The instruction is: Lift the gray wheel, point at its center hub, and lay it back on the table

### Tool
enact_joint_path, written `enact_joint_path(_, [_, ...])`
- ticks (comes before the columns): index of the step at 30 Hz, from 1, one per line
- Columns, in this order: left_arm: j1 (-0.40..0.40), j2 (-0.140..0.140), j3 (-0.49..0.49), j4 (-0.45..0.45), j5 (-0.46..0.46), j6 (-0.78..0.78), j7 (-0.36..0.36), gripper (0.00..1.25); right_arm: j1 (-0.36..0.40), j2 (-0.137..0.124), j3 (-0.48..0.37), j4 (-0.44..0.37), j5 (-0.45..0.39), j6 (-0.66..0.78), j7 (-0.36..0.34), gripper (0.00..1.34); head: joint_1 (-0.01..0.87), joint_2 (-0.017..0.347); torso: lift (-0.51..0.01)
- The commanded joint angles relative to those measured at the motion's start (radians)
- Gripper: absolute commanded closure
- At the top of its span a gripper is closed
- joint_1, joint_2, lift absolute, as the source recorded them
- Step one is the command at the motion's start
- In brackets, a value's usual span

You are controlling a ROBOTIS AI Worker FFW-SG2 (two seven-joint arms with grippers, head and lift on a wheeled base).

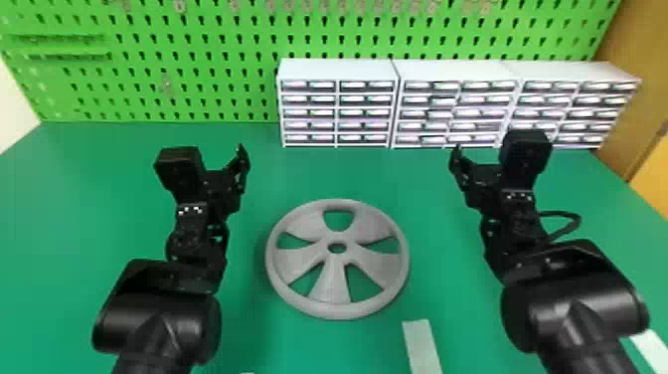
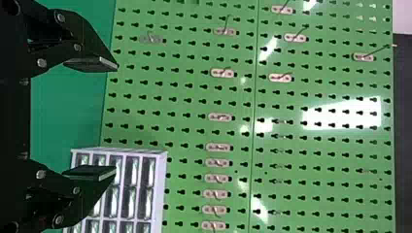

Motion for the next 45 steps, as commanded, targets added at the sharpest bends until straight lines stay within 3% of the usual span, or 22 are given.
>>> enact_joint_path(1, [-0.015,-0.001,0.0,0.017,0.01,-0.019,-0.004,0.5,0.012,0.005,0.002,-0.004,-0.003,-0.003,0.0,0.41,0.692,0.048,-0.096])
enact_joint_path(8, [-0.021,-0.003,-0.015,0.03,0.011,-0.019,-0.007,0.5,0.041,0.028,-0.039,-0.016,-0.005,-0.006,0.0,0.41,0.692,0.048,-0.096])
enact_joint_path(45, [-0.028,-0.003,-0.031,0.042,0.033,-0.019,-0.017,0.5,0.064,0.05,-0.071,-0.016,-0.009,-0.006,0.0,0.41,0.692,0.048,-0.096])
